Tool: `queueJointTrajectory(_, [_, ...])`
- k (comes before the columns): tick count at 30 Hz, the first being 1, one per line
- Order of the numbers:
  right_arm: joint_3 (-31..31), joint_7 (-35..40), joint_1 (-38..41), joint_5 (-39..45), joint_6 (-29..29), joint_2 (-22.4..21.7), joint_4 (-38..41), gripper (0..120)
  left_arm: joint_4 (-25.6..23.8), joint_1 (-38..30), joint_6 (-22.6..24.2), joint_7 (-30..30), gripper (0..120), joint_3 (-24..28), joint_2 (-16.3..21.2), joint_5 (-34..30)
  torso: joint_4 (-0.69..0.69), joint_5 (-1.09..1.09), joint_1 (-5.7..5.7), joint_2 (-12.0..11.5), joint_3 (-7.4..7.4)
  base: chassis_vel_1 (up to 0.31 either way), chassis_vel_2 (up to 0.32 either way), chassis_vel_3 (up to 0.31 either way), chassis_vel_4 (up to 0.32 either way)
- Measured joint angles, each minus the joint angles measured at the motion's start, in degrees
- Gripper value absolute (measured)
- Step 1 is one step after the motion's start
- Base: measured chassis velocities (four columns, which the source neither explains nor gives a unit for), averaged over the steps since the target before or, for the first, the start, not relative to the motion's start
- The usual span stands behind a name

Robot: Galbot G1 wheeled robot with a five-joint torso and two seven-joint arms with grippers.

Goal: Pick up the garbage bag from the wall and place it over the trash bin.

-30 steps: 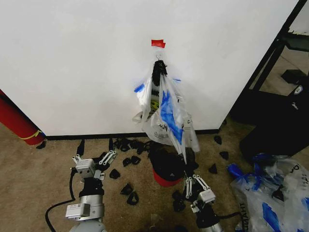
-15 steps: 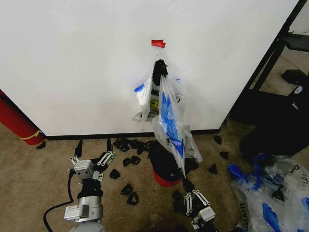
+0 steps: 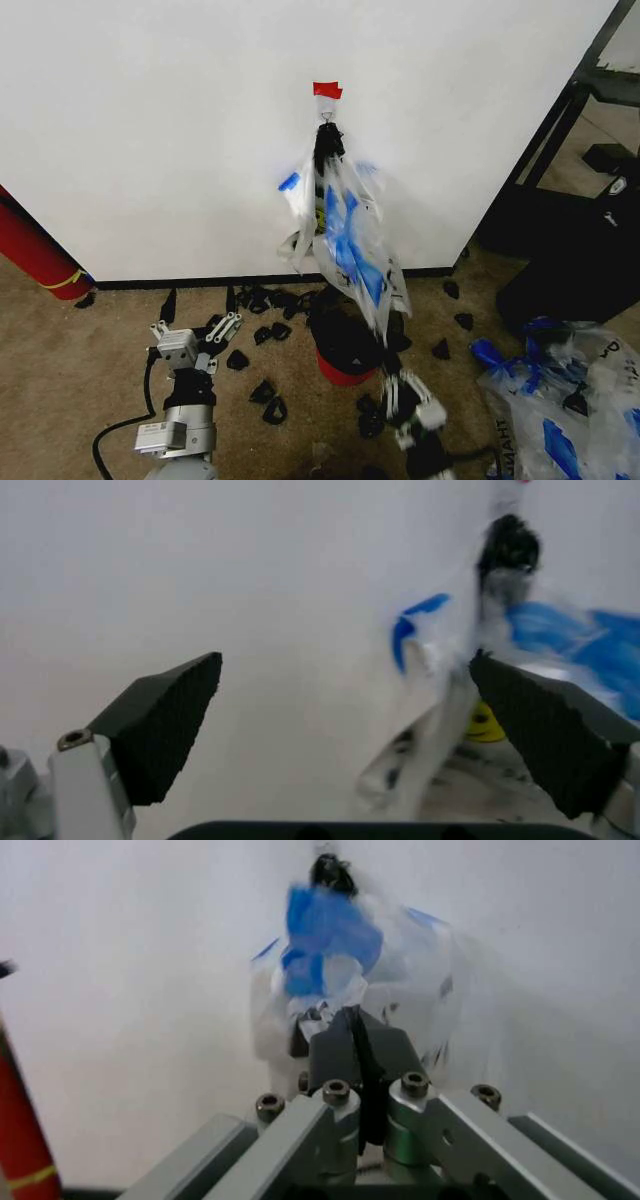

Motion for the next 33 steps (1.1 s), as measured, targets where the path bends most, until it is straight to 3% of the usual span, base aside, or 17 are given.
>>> queueJointTrajectory(3, [-0.4, 1.2, 3.9, 2.3, -3.7, 0.0, 0.0, 0, -2.5, -0.9, 2.8, 0.2, 98, 0.6, 4.1, -5.8, 0.01, 0.00, 0.01, 0.0, 0.00, 0.000, 0.000, 0.000, 0.000])
queueJointTrajectory(5, [-0.4, 2.1, 7.4, 3.8, -6.5, 0.2, -1.2, 0, -5.1, -3.2, 7.0, -0.1, 98, 0.9, 11.0, -16.1, 0.02, -0.01, 0.01, 0.0, 0.01, 0.000, 0.000, 0.000, 0.000])
queueJointTrajectory(7, [-0.4, 2.6, 8.9, 4.6, -7.6, 0.5, -2.4, 0, -6.0, -6.1, 9.6, -0.8, 98, 1.2, 15.7, -22.4, 0.01, 0.00, 0.01, 0.0, 0.01, 0.000, 0.000, 0.000, 0.000])
queueJointTrajectory(8, [-0.4, 2.6, 8.9, 4.6, -7.6, 0.5, -2.4, 0, -6.0, -6.1, 9.6, -0.8, 98, 1.2, 15.7, -22.4, 0.01, 0.00, 0.01, 0.0, 0.01, 0.000, 0.000, 0.000, 0.000])
queueJointTrajectory(12, [-0.7, 2.9, 11.1, 4.6, -8.2, 0.7, -4.8, 0, -7.9, -17.3, 18.0, -3.3, 98, 2.4, 24.9, -42.6, 0.01, 0.00, 0.00, 0.0, 0.00, 0.000, 0.000, 0.000, 0.000])
queueJointTrajectory(14, [-0.4, 2.9, 11.2, 4.0, -8.0, 0.8, -5.3, 0, -7.1, -25.9, 21.5, -5.7, 98, 5.5, 27.1, -52.1, 0.01, 0.00, 0.01, 0.0, 0.00, 0.000, 0.000, 0.000, 0.000])
queueJointTrajectory(15, [-0.4, 2.9, 11.2, 4.0, -8.0, 0.8, -5.3, 0, -7.1, -25.9, 21.5, -5.7, 98, 5.5, 27.1, -52.1, 0.01, 0.00, 0.01, 0.0, 0.00, 0.000, 0.000, 0.000, 0.000])
queueJointTrajectory(18, [0.1, 2.8, 10.8, 3.4, -7.5, 0.8, -5.4, 0, -2.4, -40.9, 25.5, -11.7, 97, 12.8, 26.6, -65.8, -0.02, 0.00, 0.01, 0.0, 0.01, 0.000, 0.000, 0.000, 0.000])
queueJointTrajectory(20, [0.5, 2.7, 10.4, 3.0, -7.2, 0.8, -5.3, 0, 3.9, -51.0, 27.3, -17.6, 96, 17.2, 23.6, -72.6, -0.02, 0.01, 0.01, 0.0, 0.01, 0.000, 0.000, 0.000, 0.000])
queueJointTrajectory(22, [0.9, 2.6, 10.1, 3.0, -7.1, 0.7, -5.0, 0, 8.6, -56.8, 28.2, -21.0, 95, 19.8, 20.9, -75.7, -0.02, 0.01, 0.01, 0.0, 0.01, 0.000, 0.000, 0.000, 0.000])
queueJointTrajectory(28, [2.1, 2.7, 9.5, 3.3, -7.1, 0.4, -4.0, 0, 16.9, -63.9, 29.0, -26.1, 93, 23.2, 15.6, -79.5, -0.01, 0.02, 0.01, 0.0, 0.01, 0.000, 0.000, 0.000, 0.000])
queueJointTrajectory(33, [2.2, 2.8, 9.6, 3.6, -7.3, 0.3, -3.8, 0, 18.4, -64.0, 29.3, -26.4, 91, 23.7, 14.8, -79.5, 0.03, 0.01, 0.00, 0.0, 0.00, 0.000, 0.000, 0.000, 0.000])
